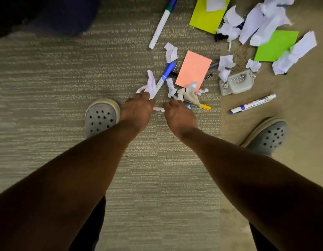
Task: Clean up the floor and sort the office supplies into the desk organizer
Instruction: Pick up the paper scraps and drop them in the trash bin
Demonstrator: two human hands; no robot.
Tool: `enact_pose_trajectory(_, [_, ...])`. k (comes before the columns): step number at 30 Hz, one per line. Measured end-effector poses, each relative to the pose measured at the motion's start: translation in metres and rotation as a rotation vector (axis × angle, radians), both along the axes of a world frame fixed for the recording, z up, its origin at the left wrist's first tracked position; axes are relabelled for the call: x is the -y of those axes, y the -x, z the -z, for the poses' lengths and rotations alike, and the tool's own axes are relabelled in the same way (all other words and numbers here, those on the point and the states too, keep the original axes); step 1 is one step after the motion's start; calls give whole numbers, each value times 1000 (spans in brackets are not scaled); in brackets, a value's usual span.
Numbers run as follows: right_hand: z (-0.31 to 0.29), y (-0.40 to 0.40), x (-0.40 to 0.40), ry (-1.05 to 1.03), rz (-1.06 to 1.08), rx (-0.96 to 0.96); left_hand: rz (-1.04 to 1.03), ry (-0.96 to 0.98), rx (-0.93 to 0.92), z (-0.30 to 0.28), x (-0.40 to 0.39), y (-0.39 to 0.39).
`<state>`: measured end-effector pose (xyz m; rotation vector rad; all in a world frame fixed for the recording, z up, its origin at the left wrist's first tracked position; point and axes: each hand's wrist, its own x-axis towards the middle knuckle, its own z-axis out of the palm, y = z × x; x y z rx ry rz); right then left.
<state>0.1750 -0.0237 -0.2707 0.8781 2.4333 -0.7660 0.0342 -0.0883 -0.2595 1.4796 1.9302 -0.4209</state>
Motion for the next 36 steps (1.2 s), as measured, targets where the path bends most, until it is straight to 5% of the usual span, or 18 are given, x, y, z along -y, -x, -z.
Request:
enact_pose_trajectory(6, [-27,-7,-9,137,198,-175,-143,-180,77,-14,3,10])
enact_pose_trajectory(11, [-43,-23,-34,-165,279,-229,-319,-354,189,-26,-14,14])
enact_pose_trajectory(14, [-33,-31,-53,-202,385,-136,-371,-275,138,-18,-28,19])
enact_pose_trajectory(19, [-17,-31,-61,-98,271,-3,-347,-68,180,1,-50,21])
enact_pose_trajectory(26, [-10,-25,-64,-6,238,-1,-441,-177,178,9,-52,11])
enact_pose_trajectory(36, [-39,-28,-86,20,762,-119,-749,-322,258,-24,-24,19])
